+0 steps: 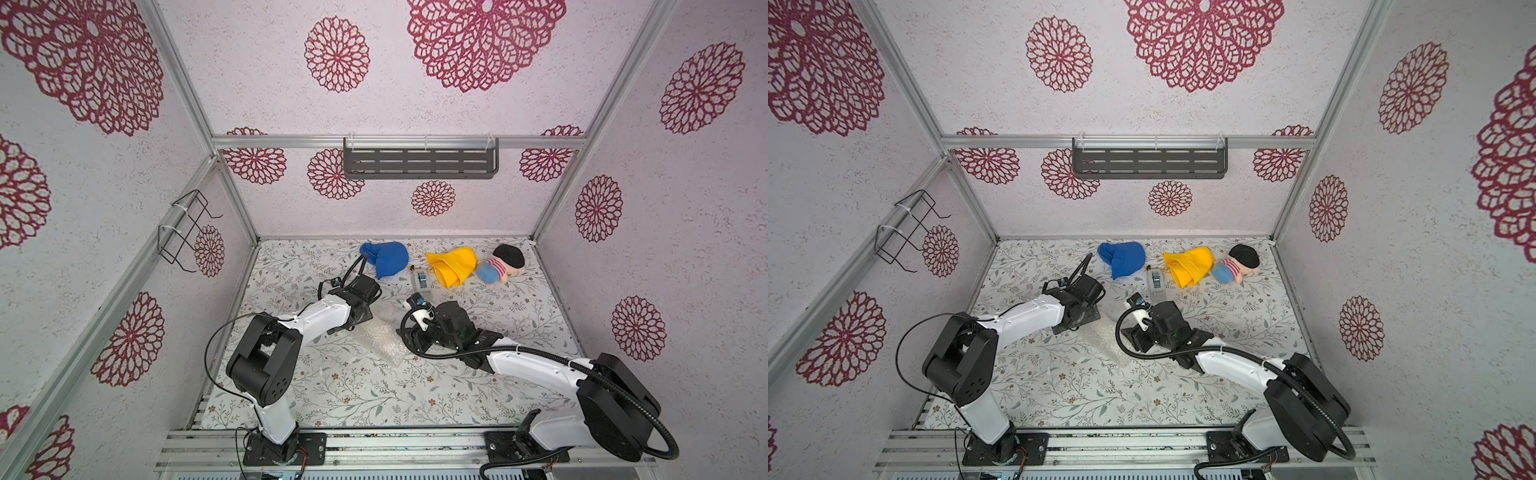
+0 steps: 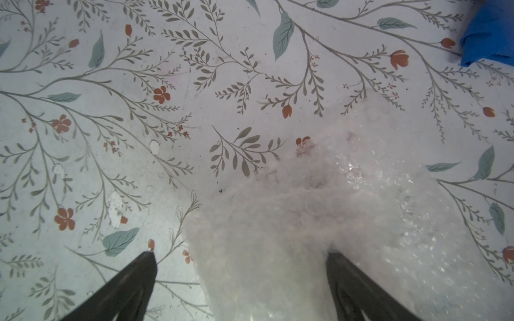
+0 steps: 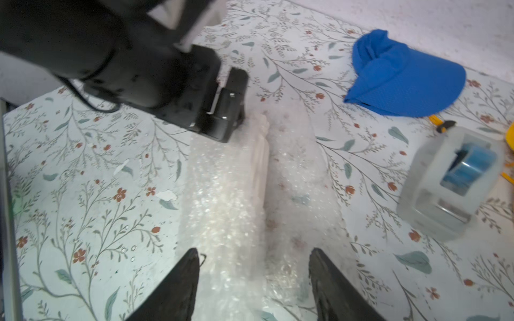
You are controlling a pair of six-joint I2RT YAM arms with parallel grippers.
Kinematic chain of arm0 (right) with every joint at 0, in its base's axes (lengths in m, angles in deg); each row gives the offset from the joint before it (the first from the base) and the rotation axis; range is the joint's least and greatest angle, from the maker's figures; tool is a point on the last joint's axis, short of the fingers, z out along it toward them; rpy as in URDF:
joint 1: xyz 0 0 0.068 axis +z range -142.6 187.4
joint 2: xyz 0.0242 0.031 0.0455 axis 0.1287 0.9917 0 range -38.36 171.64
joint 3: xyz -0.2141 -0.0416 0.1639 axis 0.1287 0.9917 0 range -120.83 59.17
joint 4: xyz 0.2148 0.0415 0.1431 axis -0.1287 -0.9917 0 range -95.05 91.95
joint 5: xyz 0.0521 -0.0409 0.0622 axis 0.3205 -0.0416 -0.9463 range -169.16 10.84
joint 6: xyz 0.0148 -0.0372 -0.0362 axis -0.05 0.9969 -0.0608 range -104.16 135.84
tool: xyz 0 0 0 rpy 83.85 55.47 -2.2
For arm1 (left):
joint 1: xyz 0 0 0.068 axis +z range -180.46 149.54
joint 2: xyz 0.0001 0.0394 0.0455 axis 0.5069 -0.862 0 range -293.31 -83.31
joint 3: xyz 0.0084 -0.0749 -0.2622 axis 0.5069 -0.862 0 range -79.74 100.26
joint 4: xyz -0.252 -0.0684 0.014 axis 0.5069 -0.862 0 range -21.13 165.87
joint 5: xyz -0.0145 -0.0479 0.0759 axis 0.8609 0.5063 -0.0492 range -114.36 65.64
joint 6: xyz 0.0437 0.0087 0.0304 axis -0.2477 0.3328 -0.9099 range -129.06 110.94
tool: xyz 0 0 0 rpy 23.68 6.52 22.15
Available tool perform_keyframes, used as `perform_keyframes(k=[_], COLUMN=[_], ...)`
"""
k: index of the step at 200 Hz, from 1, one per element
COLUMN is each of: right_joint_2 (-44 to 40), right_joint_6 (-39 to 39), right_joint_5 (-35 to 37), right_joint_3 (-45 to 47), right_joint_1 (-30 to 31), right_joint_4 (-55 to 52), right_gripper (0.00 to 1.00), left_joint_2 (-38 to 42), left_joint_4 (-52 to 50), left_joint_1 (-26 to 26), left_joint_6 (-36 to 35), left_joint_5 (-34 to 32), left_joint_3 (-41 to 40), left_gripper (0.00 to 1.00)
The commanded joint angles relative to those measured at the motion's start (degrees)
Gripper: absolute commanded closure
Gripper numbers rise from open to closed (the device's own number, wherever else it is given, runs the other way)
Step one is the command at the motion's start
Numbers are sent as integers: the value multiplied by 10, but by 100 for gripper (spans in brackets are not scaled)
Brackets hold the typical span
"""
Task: Wrap vases in bubble wrap
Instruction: Wrap the vase in bubble wrap.
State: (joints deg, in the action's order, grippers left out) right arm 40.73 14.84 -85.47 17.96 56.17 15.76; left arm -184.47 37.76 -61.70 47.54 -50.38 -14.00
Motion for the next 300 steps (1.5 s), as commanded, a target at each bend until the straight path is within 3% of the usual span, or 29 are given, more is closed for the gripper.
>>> perform_keyframes(k=[1,47,192,224,300], right_joint_2=[9,81,200,222,207], right_joint_6=[47,78,106,99,82], right_joint_5=[29,50,83,73,45], right_joint_3=[-12,-53,-127,-117,-85], right_joint_1=[36,64,94,95,91], right_joint_4=[16,9,-5,5,32], right_gripper=[34,27,26,36,40], left_joint_2=[8,11,11,11,53], left_joint_4=[-32,-34,-40,-47,-54], left_joint_1=[0,0,0,0,3], left_joint_6=[0,3,2,2,-38], left_joint_5=[-7,-7,-9,-11,-22], left_joint_3=[0,-3,4,9,12], left_gripper=[1,2,2,2,3])
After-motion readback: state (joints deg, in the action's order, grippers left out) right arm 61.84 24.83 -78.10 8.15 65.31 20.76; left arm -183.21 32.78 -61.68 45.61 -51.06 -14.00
